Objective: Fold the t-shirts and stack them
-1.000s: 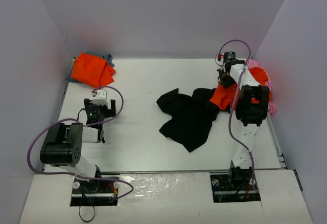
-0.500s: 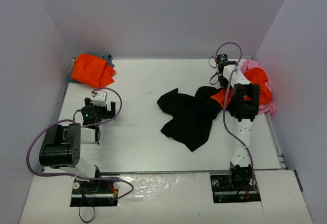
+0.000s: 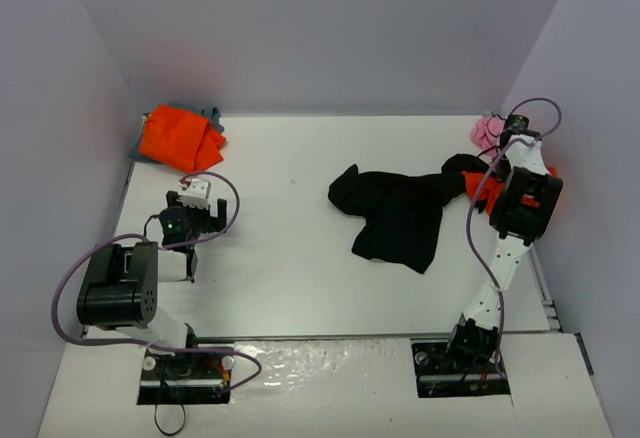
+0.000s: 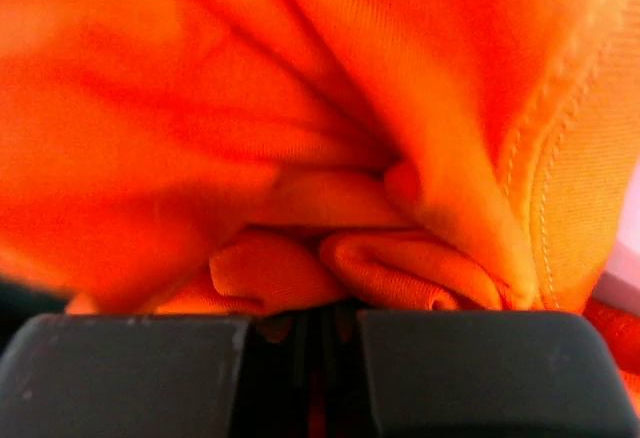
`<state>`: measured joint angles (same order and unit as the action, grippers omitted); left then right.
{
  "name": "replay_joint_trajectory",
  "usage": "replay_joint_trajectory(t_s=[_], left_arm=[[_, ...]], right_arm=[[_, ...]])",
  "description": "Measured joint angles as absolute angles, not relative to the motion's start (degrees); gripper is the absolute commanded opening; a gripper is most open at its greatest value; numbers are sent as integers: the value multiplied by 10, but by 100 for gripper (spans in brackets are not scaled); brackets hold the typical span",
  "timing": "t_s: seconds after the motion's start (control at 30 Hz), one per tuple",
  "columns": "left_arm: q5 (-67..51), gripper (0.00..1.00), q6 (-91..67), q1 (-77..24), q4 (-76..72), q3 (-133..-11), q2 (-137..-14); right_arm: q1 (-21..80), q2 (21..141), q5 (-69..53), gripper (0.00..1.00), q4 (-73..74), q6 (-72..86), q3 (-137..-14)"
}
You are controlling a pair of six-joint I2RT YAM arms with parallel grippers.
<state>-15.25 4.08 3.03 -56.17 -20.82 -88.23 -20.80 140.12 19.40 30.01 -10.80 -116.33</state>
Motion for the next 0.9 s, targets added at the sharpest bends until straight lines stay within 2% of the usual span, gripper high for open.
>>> replay_joint_trajectory(t_s=[0.07,0.1,0.17,0.2,0.27,0.3,0.43,0.53,0.67,0.9], left_arm=[[-153,97,41,30,-562,-208,-882],[-152,97,41,30,-563,-208,-882],[-153,97,41,30,-563,-208,-882],[-153,97,41,30,-563,-208,-882],[-153,97,41,30,-563,-208,-882],[-153,97,41,30,-563,-208,-882],[-153,97,41,30,-563,-208,-882],[-153,97,41,30,-564,-208,-882],[-153,97,41,31,-564,-208,-882],[-153,97,41,31,-564,-208,-882]], right_arm=[[-210,1386,171,1,298,-104,-1151],[-212,1372,158,6,296,-102,-1140],[-212,1336,133,29,294,-101,-1117],[-211,1317,122,33,293,-101,-1107],[-198,1274,111,65,288,-106,-1094],[-187,1251,112,78,285,-108,-1091],[-115,1159,117,81,264,-125,-1088],[-46,1101,109,74,252,-138,-1088],[6,1061,49,78,245,-150,-1070],[39,1132,-1,76,257,-167,-1015]])
